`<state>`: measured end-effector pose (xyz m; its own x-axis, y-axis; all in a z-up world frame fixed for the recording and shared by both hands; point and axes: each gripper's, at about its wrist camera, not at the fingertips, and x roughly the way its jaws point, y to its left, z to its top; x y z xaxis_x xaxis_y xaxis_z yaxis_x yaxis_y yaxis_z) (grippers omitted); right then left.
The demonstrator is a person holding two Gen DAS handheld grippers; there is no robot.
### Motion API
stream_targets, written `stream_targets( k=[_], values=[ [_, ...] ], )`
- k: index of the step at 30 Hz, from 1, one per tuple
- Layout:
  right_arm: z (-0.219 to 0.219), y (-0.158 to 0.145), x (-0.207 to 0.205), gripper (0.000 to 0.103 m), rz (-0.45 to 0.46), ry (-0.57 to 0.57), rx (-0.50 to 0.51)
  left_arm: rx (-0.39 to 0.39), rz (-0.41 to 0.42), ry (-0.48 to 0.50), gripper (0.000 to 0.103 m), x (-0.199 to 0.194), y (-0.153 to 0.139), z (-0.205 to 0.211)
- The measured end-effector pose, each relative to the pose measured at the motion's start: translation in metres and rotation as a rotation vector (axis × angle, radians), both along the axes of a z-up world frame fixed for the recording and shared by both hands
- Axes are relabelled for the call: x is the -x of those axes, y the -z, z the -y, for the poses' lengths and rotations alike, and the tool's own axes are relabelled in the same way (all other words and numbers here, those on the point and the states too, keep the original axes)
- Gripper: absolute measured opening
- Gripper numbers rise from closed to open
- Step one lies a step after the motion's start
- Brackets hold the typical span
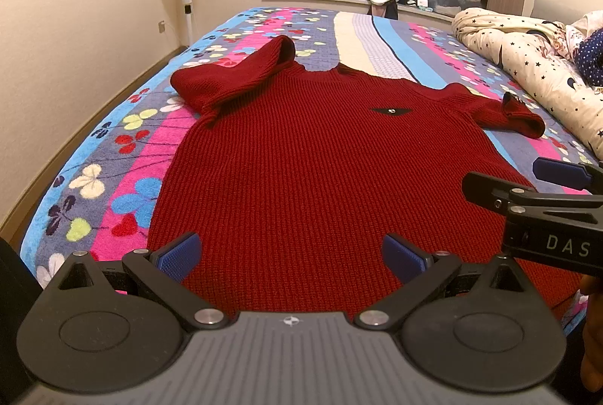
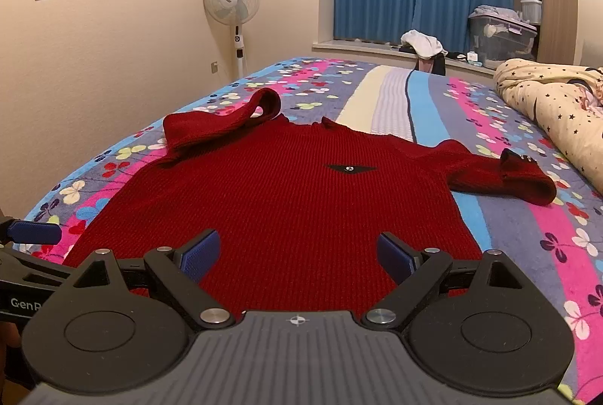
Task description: Fold small clothes
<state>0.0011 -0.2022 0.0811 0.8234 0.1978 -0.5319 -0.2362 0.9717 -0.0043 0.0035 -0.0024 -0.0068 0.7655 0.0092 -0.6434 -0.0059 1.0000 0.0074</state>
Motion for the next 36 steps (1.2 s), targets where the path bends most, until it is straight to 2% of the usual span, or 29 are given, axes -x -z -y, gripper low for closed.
stream_targets(
  k=[28,36],
  values=[
    [0.0001,-0.0028,0.0034,0.091,0.003,-0.005,0.0,0.004,0.001,0.0,0.102,-0.0004,0.0001,-0.0007],
    [-0.0017,-0.0035,0.0028,0.091,0.005,-0.01,0.009,0.051,-0.006,0.0,0.102,0.0014,0.0016,0.0005]
  ],
)
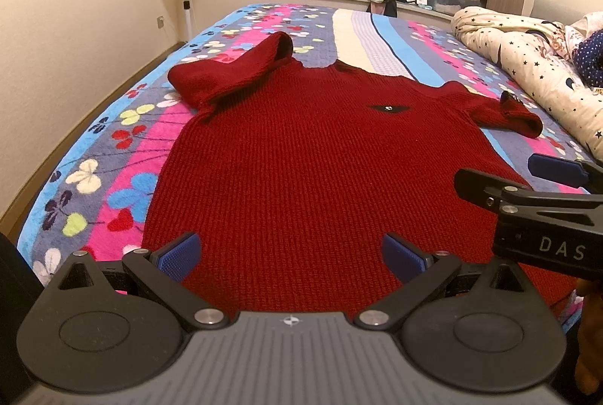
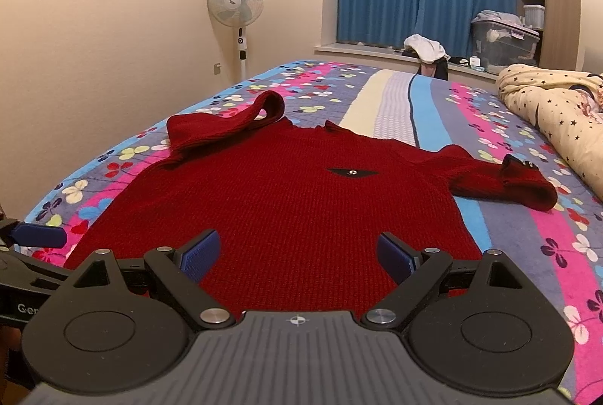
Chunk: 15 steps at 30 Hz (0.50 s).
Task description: Fold small clothes
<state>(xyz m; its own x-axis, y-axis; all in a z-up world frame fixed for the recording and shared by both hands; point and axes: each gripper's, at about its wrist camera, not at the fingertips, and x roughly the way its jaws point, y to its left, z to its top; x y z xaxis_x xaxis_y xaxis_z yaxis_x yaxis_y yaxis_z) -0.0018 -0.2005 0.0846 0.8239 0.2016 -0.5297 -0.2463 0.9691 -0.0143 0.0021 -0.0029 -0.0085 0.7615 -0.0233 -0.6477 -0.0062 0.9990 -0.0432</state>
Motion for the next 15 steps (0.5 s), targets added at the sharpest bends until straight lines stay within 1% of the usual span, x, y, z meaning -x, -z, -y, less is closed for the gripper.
stream_targets(
  k=[4,8,10,12,13,14,15],
  values=[
    [-0.002,-0.001,0.0,0.091,0.009,0.002,-0.004,0.044,-0.024,-0.002,0.102,-0.001,-0.004,0.0],
    [0.002,-0.006,-0.001,0.091,0.036,0.036,-0.028,0.066,0.003,-0.028,0.102,-0.003,-0.017,-0.006],
    [0.007,-0.01,-0.003,0.089,0.05,0.065,-0.05,0.053,0.029,-0.045,0.102,-0.009,-0.025,-0.011],
    [0.014,-0.014,-0.005,0.081,0.066,0.093,-0.08,0.044,0.051,-0.049,0.1,-0.019,-0.035,-0.016],
    [0.017,-0.016,-0.006,0.071,0.07,0.102,-0.095,0.039,0.063,-0.046,0.098,-0.026,-0.041,-0.019],
    [0.02,-0.017,-0.009,0.061,0.068,0.108,-0.106,0.038,0.065,-0.04,0.09,-0.033,-0.045,-0.02],
    [0.023,-0.017,-0.011,0.056,0.069,0.111,-0.118,0.042,0.082,-0.025,0.078,-0.043,-0.051,-0.024]
  ],
)
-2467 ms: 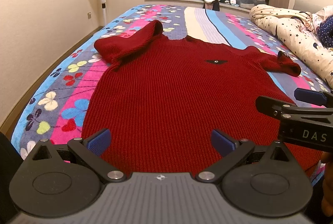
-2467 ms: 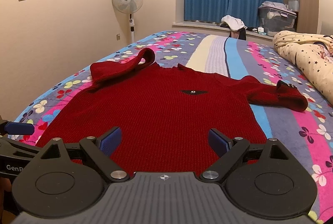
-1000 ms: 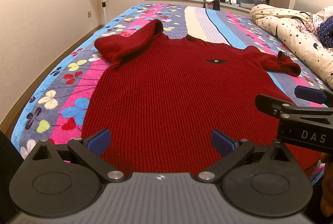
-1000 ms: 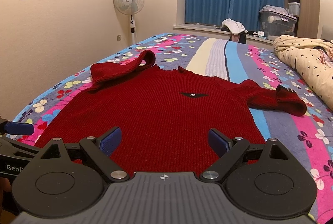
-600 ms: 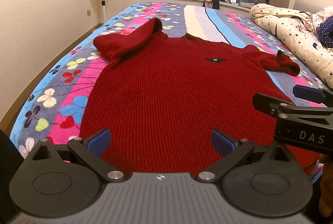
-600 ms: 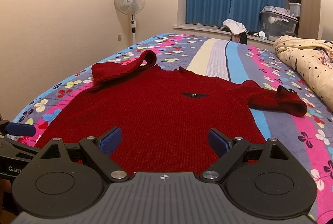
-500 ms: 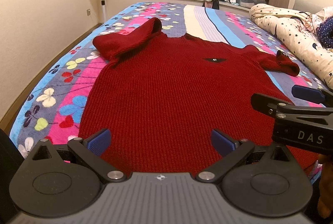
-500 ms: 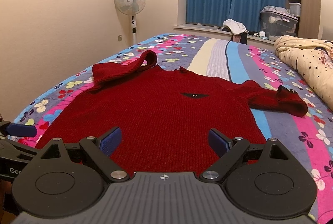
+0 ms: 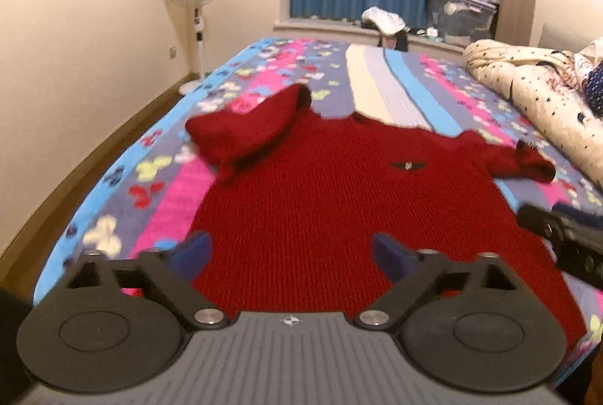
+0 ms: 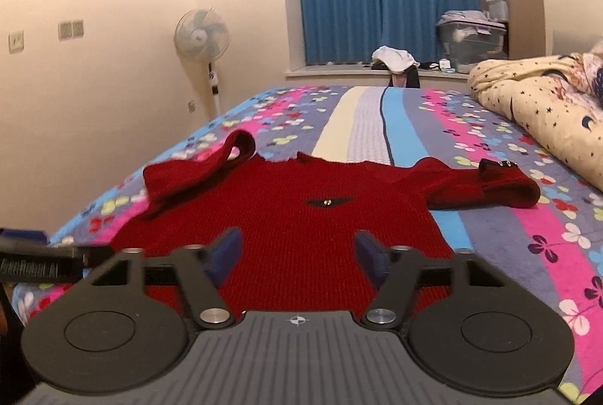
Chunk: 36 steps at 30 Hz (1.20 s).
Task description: Fold small clothes
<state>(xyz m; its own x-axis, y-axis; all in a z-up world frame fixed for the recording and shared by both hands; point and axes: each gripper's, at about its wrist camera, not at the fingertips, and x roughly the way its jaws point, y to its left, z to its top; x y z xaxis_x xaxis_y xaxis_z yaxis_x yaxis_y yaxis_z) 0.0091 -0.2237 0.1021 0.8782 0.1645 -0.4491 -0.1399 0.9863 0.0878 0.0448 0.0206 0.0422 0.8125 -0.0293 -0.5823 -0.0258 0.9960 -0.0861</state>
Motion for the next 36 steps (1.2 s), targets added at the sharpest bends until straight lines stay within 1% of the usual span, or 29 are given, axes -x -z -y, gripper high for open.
stream_targets(
  k=[1,2,3,4,5,6,8,9,12,15,17,18,21,23,24,25,26,27,28,30,33,36],
  values=[
    [0.003,-0.001,-0.002,0.044,0.003,0.001,-0.013,0.005,0.03,0.02,0.07,-0.01,-0.006,-0.004],
    [0.006,-0.002,-0.003,0.034,0.007,0.0,-0.022,0.016,0.031,0.046,0.056,-0.024,-0.012,-0.007],
    [0.009,-0.004,-0.005,0.031,0.014,0.0,-0.03,0.034,0.025,0.066,0.042,-0.037,-0.018,-0.009],
    [0.011,-0.006,-0.008,0.03,0.022,0.004,-0.033,0.041,0.007,0.081,0.035,-0.053,-0.021,-0.011],
    [0.014,-0.008,-0.011,0.03,0.028,0.008,-0.034,0.04,0.002,0.095,0.024,-0.071,-0.025,-0.012],
    [0.017,-0.011,-0.015,0.03,0.03,0.005,-0.039,0.036,0.004,0.106,0.023,-0.088,-0.028,-0.015],
    [0.021,-0.02,-0.026,0.03,0.027,-0.018,-0.049,0.024,-0.022,0.115,0.022,-0.129,-0.03,-0.017],
    [0.023,-0.027,-0.033,0.03,0.042,-0.032,-0.05,0.019,-0.05,0.124,0.022,-0.152,-0.026,-0.019],
    [0.022,-0.045,-0.06,0.03,0.085,-0.063,-0.032,0.017,-0.081,0.117,0.022,-0.209,-0.021,-0.025],
    [0.019,-0.062,-0.105,0.032,0.086,-0.083,-0.04,0.024,-0.103,0.079,0.022,-0.26,-0.007,-0.034],
    [0.011,-0.067,-0.142,0.039,0.062,-0.081,-0.028,0.04,-0.095,0.046,0.022,-0.286,0.001,-0.041],
    [0.007,-0.066,-0.161,0.039,0.043,-0.082,-0.026,0.05,-0.092,0.031,0.022,-0.295,0.008,-0.045],
    [0.002,-0.056,-0.217,0.039,-0.028,-0.082,-0.06,0.077,-0.125,-0.004,0.022,-0.313,0.041,-0.06],
    [0.002,-0.04,-0.239,0.039,-0.043,-0.08,-0.073,0.064,-0.157,-0.016,0.022,-0.324,0.053,-0.061],
    [0.002,-0.029,-0.246,0.039,-0.046,-0.073,-0.078,0.057,-0.161,-0.013,0.022,-0.33,0.057,-0.062],
    [0.005,-0.016,-0.252,0.035,-0.057,-0.061,-0.093,0.042,-0.144,-0.009,0.022,-0.335,0.058,-0.062],
    [0.005,-0.002,-0.259,0.022,-0.097,-0.042,-0.103,0.021,-0.121,-0.009,0.025,-0.339,0.059,-0.061],
    [0.004,0.009,-0.267,0.013,-0.154,-0.027,-0.117,0.014,-0.108,-0.01,0.029,-0.342,0.059,-0.061],
    [0.004,0.016,-0.273,0.007,-0.185,-0.039,-0.154,0.019,-0.097,-0.01,0.032,-0.346,0.059,-0.06],
    [0.002,0.023,-0.283,0.007,-0.203,-0.065,-0.206,0.039,-0.084,-0.006,0.042,-0.353,0.061,-0.056],
    [-0.003,0.034,-0.293,0.008,-0.224,-0.081,-0.219,0.013,-0.085,0.006,0.052,-0.366,0.068,-0.041],
    [-0.001,0.049,-0.302,0.009,-0.293,-0.082,-0.253,-0.044,-0.103,0.029,0.053,-0.375,0.076,-0.026]
  ],
)
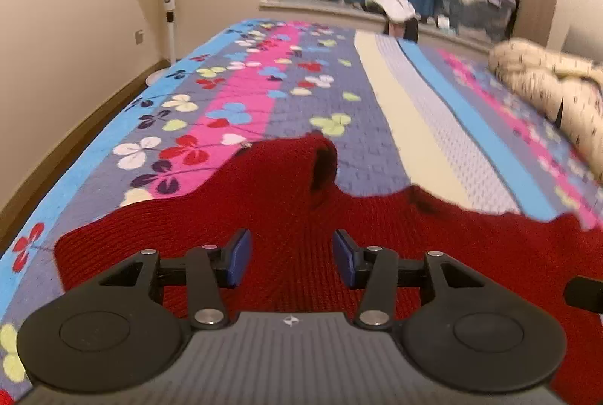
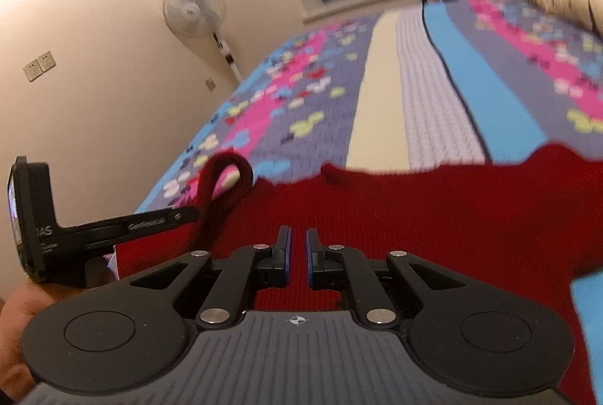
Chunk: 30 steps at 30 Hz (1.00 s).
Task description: Fold small clothes
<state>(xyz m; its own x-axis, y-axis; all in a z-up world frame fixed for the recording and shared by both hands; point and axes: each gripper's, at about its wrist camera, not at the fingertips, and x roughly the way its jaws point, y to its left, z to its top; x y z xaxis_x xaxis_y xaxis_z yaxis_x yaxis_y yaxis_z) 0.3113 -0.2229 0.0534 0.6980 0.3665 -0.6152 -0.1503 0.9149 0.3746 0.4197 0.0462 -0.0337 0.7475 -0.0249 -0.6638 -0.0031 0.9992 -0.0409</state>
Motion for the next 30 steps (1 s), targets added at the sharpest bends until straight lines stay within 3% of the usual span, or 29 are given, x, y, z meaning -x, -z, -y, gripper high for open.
stream_targets(
  k=[1,2,3,6,9,10,13,14,16,17,18,20,22,24,25,26,30],
  values=[
    [0.0,0.003,-0.002,0.009,-0.016,-0.003,-0.014,-0.032,-0.013,0.001,0.048,-0.004,0.004,0.004],
    [-0.001,0.005,-0.003,0.009,-0.026,-0.006,-0.023,-0.065,-0.035,0.001,0.012,-0.008,0.007,0.005],
    [0.001,0.007,-0.004,0.009,-0.033,-0.007,-0.025,-0.08,-0.058,-0.013,0.006,-0.01,0.008,0.001],
    [0.002,0.011,-0.006,0.009,-0.053,0.0,-0.024,-0.038,-0.049,-0.215,0.006,-0.003,-0.012,-0.04],
    [0.002,0.013,-0.009,0.009,-0.089,0.012,-0.044,-0.066,-0.078,-0.395,0.006,0.008,-0.021,-0.075],
    [0.002,0.013,-0.01,0.008,-0.101,0.015,-0.056,-0.058,-0.111,-0.417,0.006,0.01,-0.018,-0.082],
    [0.001,0.014,-0.01,0.009,-0.115,0.013,-0.078,0.041,-0.197,-0.355,0.007,0.002,-0.012,-0.094],
    [0.0,0.014,-0.01,0.009,-0.115,0.012,-0.076,0.05,-0.186,-0.343,0.012,0.0,-0.016,-0.094],
    [-0.001,0.016,-0.01,0.009,-0.119,0.011,-0.075,0.021,-0.145,-0.327,0.034,-0.003,-0.024,-0.092],
    [-0.001,0.016,-0.01,0.009,-0.123,0.01,-0.076,0.002,-0.123,-0.317,0.055,-0.006,-0.026,-0.09],
    [-0.001,0.017,-0.009,0.009,-0.127,0.011,-0.075,-0.01,-0.102,-0.317,0.07,-0.009,-0.028,-0.09],
    [0.0,0.019,-0.011,0.009,-0.134,0.013,-0.077,0.001,-0.077,-0.34,0.075,-0.017,-0.025,-0.096],
    [0.001,0.022,-0.013,0.009,-0.142,0.018,-0.081,0.076,-0.084,-0.379,0.075,-0.024,-0.02,-0.111],
    [0.002,0.023,-0.013,0.009,-0.149,0.022,-0.083,0.168,-0.087,-0.435,0.067,-0.026,-0.013,-0.128],
    [0.002,0.024,-0.014,0.009,-0.151,0.022,-0.083,0.202,-0.087,-0.447,0.046,-0.028,-0.011,-0.134],
    [0.003,0.025,-0.014,0.009,-0.154,0.024,-0.081,0.214,-0.086,-0.449,0.014,-0.03,-0.01,-0.139],
    [0.006,0.031,-0.017,0.009,-0.184,0.04,-0.09,0.289,-0.04,-0.394,0.01,-0.022,-0.027,-0.139]
  ],
)
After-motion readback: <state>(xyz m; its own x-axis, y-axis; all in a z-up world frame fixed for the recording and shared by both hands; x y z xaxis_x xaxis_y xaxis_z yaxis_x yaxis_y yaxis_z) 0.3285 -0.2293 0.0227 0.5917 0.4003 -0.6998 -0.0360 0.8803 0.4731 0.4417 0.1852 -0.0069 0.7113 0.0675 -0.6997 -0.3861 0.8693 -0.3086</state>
